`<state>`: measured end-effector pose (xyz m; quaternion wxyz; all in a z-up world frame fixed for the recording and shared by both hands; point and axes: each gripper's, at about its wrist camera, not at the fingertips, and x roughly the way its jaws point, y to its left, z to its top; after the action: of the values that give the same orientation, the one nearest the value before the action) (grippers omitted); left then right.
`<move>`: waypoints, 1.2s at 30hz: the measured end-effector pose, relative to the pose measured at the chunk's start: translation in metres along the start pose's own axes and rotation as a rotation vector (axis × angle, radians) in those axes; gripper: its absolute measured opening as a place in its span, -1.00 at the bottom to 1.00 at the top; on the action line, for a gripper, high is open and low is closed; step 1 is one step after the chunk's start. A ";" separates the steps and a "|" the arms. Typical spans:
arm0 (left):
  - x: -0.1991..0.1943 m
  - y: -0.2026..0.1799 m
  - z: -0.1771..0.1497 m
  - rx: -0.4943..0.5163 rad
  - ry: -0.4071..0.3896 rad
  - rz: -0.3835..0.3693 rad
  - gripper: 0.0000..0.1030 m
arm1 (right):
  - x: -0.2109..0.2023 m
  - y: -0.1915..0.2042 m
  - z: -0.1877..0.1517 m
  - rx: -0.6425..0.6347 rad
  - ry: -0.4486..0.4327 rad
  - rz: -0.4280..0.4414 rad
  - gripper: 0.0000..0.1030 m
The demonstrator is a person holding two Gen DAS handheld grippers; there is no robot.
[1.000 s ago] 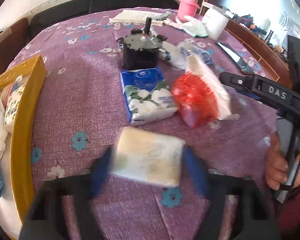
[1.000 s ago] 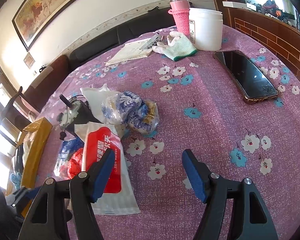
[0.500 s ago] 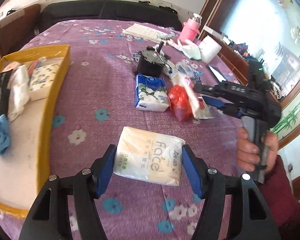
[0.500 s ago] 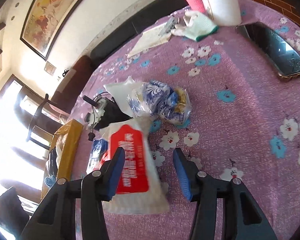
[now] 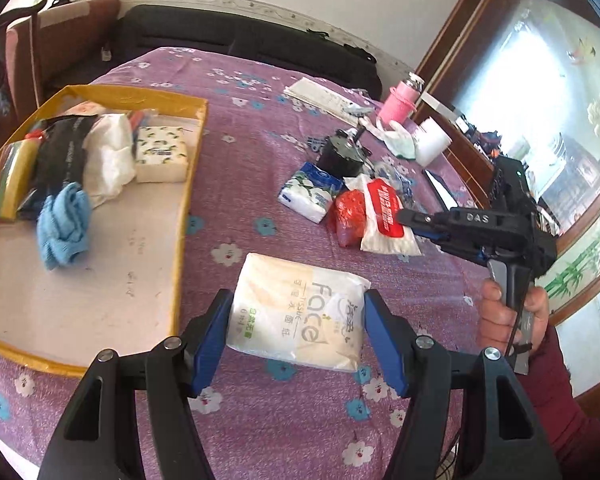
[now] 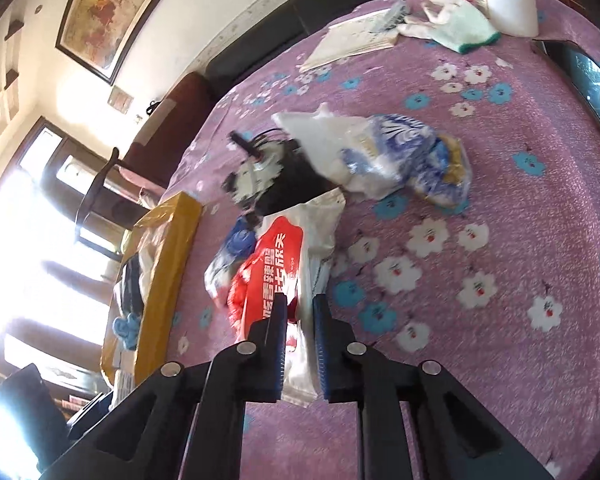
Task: Organize soft objects
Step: 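Carry the tissue pack and wet-wipes pack into the tray and release both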
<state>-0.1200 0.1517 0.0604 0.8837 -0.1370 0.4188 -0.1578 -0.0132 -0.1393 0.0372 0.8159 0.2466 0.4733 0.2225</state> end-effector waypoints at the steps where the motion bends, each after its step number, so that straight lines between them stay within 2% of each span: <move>1: -0.004 0.005 0.000 -0.010 -0.008 0.000 0.25 | -0.003 0.006 -0.003 -0.009 -0.001 0.008 -0.82; 4: -0.020 0.021 0.000 -0.043 -0.035 -0.002 0.26 | -0.012 0.022 -0.009 -0.038 -0.011 0.019 -0.84; 9: -0.050 0.059 0.006 -0.117 -0.087 0.041 0.26 | -0.032 0.054 -0.014 -0.105 -0.040 0.048 -0.84; 13: -0.064 0.097 0.012 -0.173 -0.097 0.132 0.26 | -0.039 0.092 -0.014 -0.176 -0.044 0.073 -0.84; 18: -0.060 0.141 0.020 -0.231 -0.053 0.236 0.26 | -0.026 0.132 -0.015 -0.227 -0.001 0.126 -0.84; 22: -0.044 0.166 0.028 -0.252 -0.002 0.316 0.26 | 0.002 0.166 -0.018 -0.266 0.044 0.142 -0.84; 26: -0.038 0.184 0.033 -0.279 0.014 0.378 0.31 | 0.041 0.195 -0.021 -0.290 0.101 0.150 -0.84; 30: -0.052 0.180 0.029 -0.277 -0.043 0.363 0.57 | 0.087 0.219 -0.030 -0.326 0.164 0.122 -0.83; 33: -0.067 0.177 0.019 -0.293 -0.081 0.359 0.59 | 0.120 0.228 -0.039 -0.357 0.207 0.077 -0.83; 36: -0.080 0.172 0.008 -0.309 -0.100 0.377 0.62 | 0.138 0.230 -0.046 -0.396 0.208 0.010 -0.78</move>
<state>-0.1335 0.3407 0.0566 0.8856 -0.1979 0.4119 0.0827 -0.0215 0.1312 0.0673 0.7940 0.0593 0.5008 0.3393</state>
